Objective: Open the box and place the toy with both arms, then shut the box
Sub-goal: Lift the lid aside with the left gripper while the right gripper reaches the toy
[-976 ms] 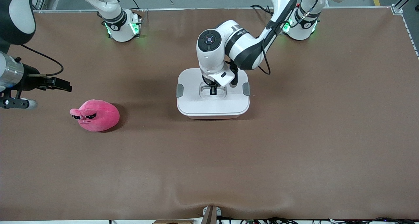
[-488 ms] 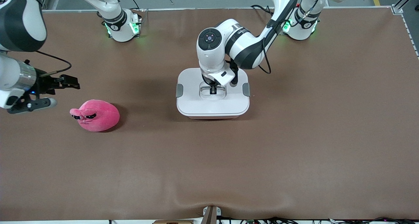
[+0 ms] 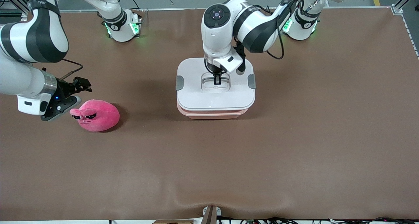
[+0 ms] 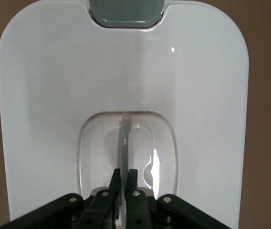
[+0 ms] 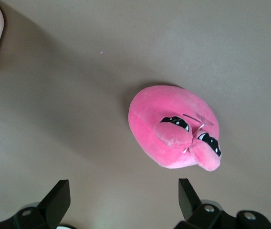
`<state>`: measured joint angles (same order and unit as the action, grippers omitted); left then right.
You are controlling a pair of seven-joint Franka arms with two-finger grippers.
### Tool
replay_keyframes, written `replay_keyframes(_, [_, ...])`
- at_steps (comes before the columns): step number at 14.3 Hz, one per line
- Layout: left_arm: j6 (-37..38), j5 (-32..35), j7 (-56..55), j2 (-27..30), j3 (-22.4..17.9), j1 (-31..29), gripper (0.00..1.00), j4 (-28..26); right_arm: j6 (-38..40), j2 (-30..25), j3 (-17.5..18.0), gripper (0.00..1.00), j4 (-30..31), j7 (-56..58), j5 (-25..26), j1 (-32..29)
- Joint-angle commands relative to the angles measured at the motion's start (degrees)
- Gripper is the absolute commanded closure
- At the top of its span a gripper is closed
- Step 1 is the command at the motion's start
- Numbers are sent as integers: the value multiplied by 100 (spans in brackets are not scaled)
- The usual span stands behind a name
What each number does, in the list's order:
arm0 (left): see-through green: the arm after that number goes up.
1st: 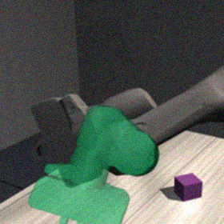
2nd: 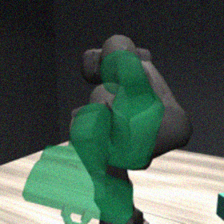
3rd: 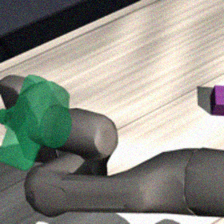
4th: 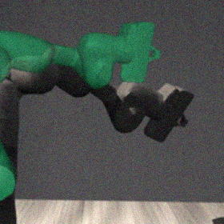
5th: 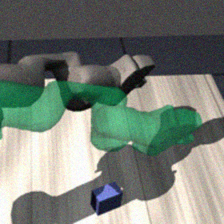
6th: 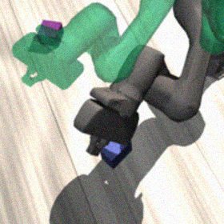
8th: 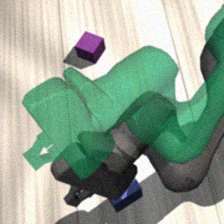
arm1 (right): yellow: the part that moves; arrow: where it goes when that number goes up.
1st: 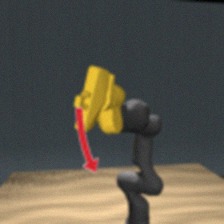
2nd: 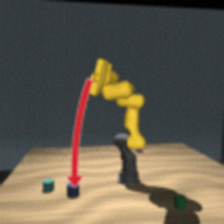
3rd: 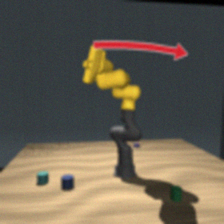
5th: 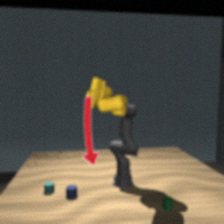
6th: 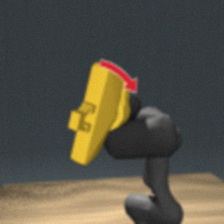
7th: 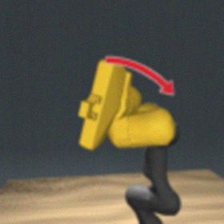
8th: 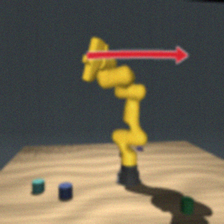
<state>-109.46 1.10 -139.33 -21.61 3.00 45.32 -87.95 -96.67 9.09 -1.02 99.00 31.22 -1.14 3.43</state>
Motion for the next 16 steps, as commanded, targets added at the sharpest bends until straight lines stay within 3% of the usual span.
replay_keyframes(1, [4, 109, 20, 209, 7, -137, 100, -284, -308, -154, -21, 0, 233, 103, 26, -36])
replay_keyframes(3, [12, 136, 46, 341, -2, -303, 100, -354, -781, -153, -48, 0, 557, 33, 35, -62])
replay_keyframes(6, [-84, 145, 423, 903, 7, -646, 100, -872, -1467, -109, -48, 0, 971, -449, 79, -255])
replay_keyframes(9, [-84, 145, 906, 1333, 7, -1015, 100, -1206, -1688, -48, -48, 0, 1130, -1178, 131, -203])
replay_keyframes(12, [-58, 127, 1372, 1729, 25, -1428, 100, -1452, -2267, 180, -39, 0, 1323, -1189, 237, -255])
replay_keyframes(16, [-58, 92, 2094, 2353, 25, -1920, 100, -2084, -2312, 260, -39, 0, 1420, -1189, 246, -256])
